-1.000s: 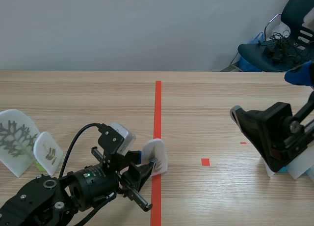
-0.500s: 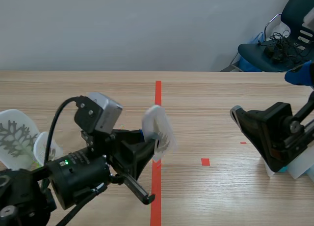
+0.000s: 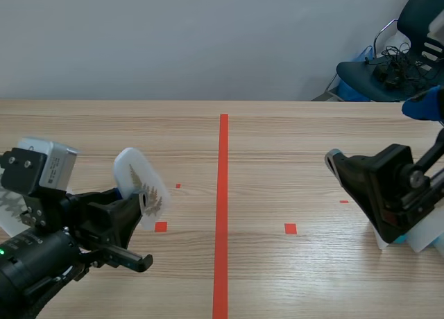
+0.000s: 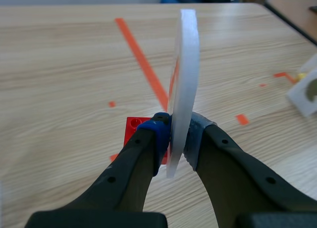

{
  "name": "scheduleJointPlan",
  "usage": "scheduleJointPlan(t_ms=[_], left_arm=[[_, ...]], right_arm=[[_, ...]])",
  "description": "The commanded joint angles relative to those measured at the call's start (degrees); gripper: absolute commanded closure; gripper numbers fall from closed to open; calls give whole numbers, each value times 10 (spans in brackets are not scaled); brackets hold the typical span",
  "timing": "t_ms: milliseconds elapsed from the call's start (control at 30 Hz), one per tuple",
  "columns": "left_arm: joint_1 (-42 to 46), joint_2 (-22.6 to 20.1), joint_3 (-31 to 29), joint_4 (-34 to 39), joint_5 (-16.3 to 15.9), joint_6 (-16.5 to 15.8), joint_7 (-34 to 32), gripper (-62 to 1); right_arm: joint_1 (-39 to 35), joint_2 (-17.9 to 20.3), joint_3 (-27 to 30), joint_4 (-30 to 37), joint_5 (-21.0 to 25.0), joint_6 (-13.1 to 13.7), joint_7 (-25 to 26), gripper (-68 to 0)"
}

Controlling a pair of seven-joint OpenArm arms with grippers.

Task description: Do the leaf sorting experiment

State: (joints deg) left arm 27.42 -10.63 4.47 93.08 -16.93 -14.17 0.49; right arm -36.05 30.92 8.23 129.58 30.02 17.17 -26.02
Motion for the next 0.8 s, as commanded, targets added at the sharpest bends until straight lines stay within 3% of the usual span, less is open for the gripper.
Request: scheduleJointPlan(t_ms=[0,133,367,767], left_arm=[[-25,2,4,-20,-2,20,-11,-66],[-63,3,0,-78,-2,69,-23,-66],[-118,3,-30,-175,-2,101,-56,-66],[-133,-3,-85,-260,-3,102,-73,-66]], right_arm=[[7,0,7,0,2,-2,4,-679],[7,0,7,0,2,-2,4,-679],[7,0,7,0,2,-2,4,-679],[7,0,7,0,2,-2,4,-679]])
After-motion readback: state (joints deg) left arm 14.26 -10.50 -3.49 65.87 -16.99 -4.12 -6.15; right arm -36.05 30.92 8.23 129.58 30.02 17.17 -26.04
